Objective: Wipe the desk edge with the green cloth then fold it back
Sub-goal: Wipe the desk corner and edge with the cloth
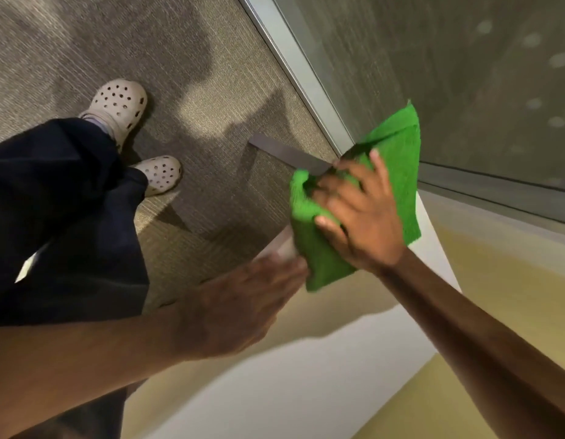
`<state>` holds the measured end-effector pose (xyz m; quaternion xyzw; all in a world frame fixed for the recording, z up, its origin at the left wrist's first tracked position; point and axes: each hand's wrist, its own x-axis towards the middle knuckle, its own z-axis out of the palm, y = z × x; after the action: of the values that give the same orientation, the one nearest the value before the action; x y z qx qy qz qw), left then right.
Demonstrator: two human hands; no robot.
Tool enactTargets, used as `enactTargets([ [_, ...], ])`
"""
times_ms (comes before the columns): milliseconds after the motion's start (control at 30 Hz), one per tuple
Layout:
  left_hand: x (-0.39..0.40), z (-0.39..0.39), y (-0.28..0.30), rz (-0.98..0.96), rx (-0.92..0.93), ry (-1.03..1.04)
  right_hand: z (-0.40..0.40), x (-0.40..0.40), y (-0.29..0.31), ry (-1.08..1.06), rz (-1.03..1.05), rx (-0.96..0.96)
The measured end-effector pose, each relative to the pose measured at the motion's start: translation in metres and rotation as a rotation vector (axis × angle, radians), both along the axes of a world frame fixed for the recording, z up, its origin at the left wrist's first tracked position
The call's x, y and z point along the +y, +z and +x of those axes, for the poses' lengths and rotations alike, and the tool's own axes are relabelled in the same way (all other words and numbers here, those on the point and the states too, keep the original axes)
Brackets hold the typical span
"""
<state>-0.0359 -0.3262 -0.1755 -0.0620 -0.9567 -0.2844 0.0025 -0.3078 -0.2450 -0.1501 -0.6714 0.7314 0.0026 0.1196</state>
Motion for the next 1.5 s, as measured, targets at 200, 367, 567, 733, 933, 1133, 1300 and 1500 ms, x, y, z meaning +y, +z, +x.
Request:
enactTargets([
  [200, -0.003, 0.001, 0.007, -0.123, 0.015, -0.1, -0.049, -0.016, 0.001, 0.242, 0.077, -0.004],
  [367, -0.001, -0.002, 0.007, -0.123, 0.001, -0.062, -0.033, -0.016, 0.0, -0.275, -0.058, 0.014],
  [567, 0.002, -0.002, 0.002, -0.122, 0.016, -0.05, 0.005, 0.005, 0.003, 0.015, 0.019, -0.01],
  [733, 0.004, 0.003, 0.001, -0.133, -0.003, -0.044, -0.032, -0.023, -0.002, -0.116, -0.052, 0.038],
  [933, 0.005, 0.002, 0.0, -0.124, -0.005, -0.044, -0.021, -0.026, -0.006, -1.05, -0.189, -0.055],
  [1133, 0.006, 0.003, 0.0, -0.122, -0.009, -0.044, 0.02, -0.003, -0.002, -1.154, -0.154, 0.084],
  [1300, 0.002, 0.003, -0.004, -0.161, 0.017, -0.048, 0.075, 0.007, 0.001, -0.96, 0.041, 0.015],
  [1500, 0.005, 0.005, -0.005, -0.142, -0.009, -0.06, 0.068, -0.016, 0.003, -0.971, 0.093, 0.073],
])
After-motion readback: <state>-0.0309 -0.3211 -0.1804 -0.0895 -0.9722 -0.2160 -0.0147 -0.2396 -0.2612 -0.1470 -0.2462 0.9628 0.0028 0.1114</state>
